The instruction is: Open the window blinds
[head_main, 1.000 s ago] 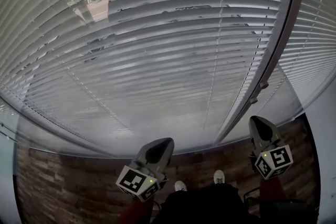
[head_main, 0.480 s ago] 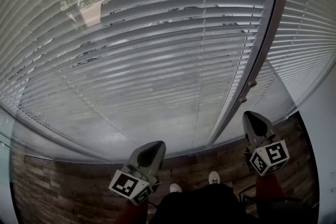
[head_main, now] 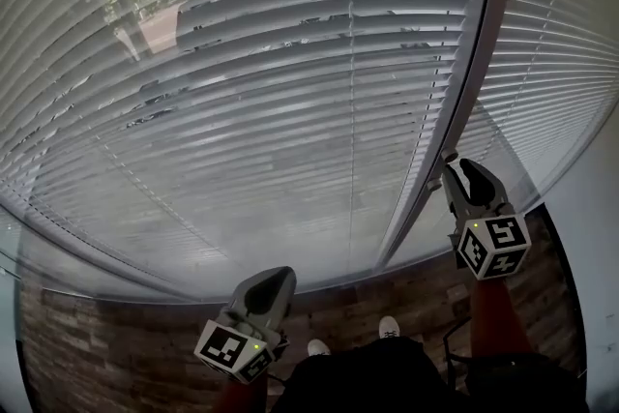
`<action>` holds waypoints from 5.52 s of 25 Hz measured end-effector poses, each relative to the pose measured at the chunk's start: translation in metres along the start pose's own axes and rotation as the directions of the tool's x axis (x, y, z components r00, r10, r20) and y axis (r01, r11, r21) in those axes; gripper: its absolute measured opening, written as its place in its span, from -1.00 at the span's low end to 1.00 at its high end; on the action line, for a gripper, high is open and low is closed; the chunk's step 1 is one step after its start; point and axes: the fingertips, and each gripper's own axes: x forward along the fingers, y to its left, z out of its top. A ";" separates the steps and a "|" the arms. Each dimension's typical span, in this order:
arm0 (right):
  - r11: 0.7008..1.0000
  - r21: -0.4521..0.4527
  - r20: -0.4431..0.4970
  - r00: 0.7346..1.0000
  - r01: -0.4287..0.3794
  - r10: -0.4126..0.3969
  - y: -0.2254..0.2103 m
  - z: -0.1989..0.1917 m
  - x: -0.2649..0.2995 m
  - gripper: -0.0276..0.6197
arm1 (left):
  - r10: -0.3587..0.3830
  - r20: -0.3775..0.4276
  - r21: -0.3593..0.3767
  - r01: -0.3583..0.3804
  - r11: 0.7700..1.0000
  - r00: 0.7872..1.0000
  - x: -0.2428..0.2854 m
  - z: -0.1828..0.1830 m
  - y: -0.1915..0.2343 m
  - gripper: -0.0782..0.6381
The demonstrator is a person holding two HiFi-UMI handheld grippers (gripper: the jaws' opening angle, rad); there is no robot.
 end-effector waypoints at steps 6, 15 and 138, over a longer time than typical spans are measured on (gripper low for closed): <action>1.000 0.002 -0.016 1.000 0.006 -0.006 -0.006 0.002 0.015 -0.37 | 0.004 0.035 0.001 -0.004 1.000 0.999 -0.001 0.005 0.001 -0.78; 1.000 0.010 -0.008 1.000 0.016 -0.016 -0.002 0.000 0.013 -0.44 | 0.018 0.008 0.008 -0.019 1.000 1.000 -0.005 0.000 0.007 -0.78; 0.585 -0.807 -0.027 0.986 0.075 -0.165 0.005 -0.022 0.022 -0.45 | -0.008 0.022 -0.006 0.008 1.000 1.000 0.011 -0.018 0.011 -0.78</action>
